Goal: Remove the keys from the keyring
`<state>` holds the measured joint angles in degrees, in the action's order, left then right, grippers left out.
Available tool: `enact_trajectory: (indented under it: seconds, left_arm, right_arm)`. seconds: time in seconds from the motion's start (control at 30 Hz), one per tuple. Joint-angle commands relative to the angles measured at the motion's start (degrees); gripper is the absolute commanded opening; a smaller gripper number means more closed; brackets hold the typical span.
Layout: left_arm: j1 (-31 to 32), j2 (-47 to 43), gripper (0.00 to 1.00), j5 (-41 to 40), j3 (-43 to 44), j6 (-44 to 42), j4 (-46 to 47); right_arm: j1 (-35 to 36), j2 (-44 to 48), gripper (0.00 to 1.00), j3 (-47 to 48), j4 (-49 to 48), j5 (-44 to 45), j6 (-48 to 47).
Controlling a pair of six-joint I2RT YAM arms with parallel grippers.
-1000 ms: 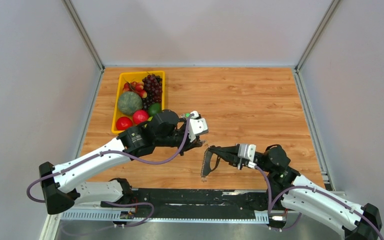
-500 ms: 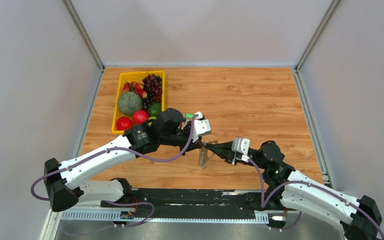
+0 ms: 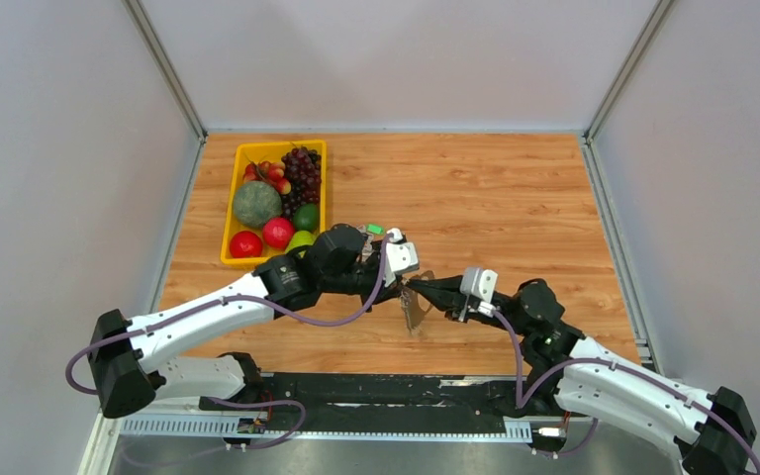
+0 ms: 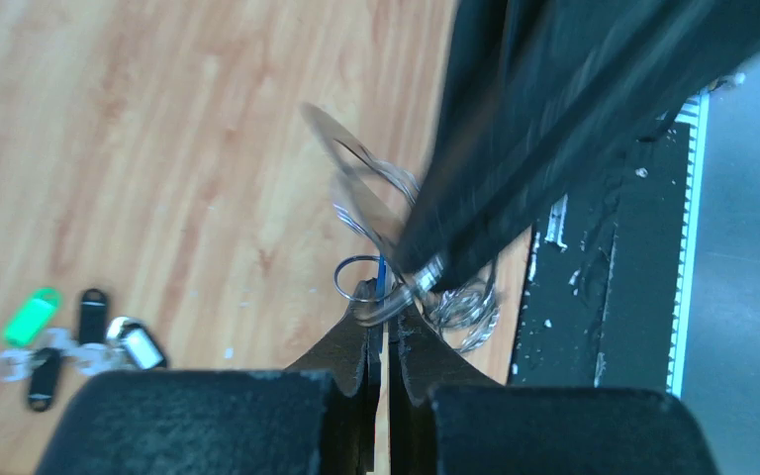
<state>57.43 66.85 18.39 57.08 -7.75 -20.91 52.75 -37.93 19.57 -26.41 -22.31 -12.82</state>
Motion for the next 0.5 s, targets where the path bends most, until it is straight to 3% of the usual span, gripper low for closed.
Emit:
enact_trajectory:
  seconds: [0.0, 0.1, 0.27, 0.47]
  left_arm:
    - [3.04, 0.73, 0.0, 3.81, -8.99, 7.02, 12.98]
    - [4.14, 0.53, 0.0, -0.44, -11.77, 10.65, 15.69]
    - [3.53, 0.89, 0.0, -13.27, -9.39, 14.58, 12.28]
    - [-3.0, 3.44, 0.0, -18.98, -6.89, 20.86, 11.11]
  right_arm:
    - [0.28, 5.38, 0.0, 0.19, -12.08, 9.77, 1.65]
    - [0.28, 9.39, 0.0, -1.79, -11.74, 13.95, 1.32]
    - [0.26, 11.8, 0.0, -0.42, -1.64, 24.89, 1.89]
    - [0.24, 14.64, 0.0, -0.21, 5.12, 42.17, 3.06]
